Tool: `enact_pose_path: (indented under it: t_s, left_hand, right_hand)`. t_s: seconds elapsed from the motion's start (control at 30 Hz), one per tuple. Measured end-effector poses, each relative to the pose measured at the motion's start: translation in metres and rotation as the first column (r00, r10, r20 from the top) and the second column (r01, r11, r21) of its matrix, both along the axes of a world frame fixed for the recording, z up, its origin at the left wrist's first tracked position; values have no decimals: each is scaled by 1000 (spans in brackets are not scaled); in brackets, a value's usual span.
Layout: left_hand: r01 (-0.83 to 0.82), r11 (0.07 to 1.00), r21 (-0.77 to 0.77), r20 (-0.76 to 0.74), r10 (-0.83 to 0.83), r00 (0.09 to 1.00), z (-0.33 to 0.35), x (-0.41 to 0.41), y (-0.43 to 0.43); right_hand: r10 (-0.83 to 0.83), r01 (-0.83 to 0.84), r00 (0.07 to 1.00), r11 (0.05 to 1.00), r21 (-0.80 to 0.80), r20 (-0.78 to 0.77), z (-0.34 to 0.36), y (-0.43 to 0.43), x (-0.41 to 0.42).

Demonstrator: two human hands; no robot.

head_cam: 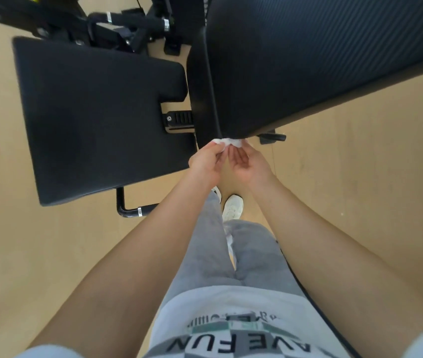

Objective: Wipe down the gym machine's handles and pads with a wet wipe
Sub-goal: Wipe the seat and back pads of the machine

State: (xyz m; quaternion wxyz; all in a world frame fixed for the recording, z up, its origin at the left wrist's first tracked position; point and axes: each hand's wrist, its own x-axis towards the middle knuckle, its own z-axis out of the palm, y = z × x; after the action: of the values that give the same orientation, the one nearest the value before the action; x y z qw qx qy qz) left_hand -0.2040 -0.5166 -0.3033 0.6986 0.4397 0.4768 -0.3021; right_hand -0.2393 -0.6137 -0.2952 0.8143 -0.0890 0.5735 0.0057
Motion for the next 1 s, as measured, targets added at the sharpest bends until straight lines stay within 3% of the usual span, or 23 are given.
enact_pose_path:
  t_s: [0.17,0.5,0.73,1.0]
  left_hand:
    - [35,999,22,57,-36,998,30,-9,-12]
    - [227,960,161,271,-264,926,100,-30,-37]
    - [361,853,377,386,-499,776,149,-23,-61]
    - [388,719,576,498,-685,531,187,-23,-83]
  right_hand:
    - [37,-36,998,999,-16,49,25,-16,-11]
    - [-137,137,980,990,15,146,89,-46,-24]
    - [-138,153,971,986,-65,196,128,-71,-29]
    - [-151,194,952,971,-142,267,165,-100,-40]
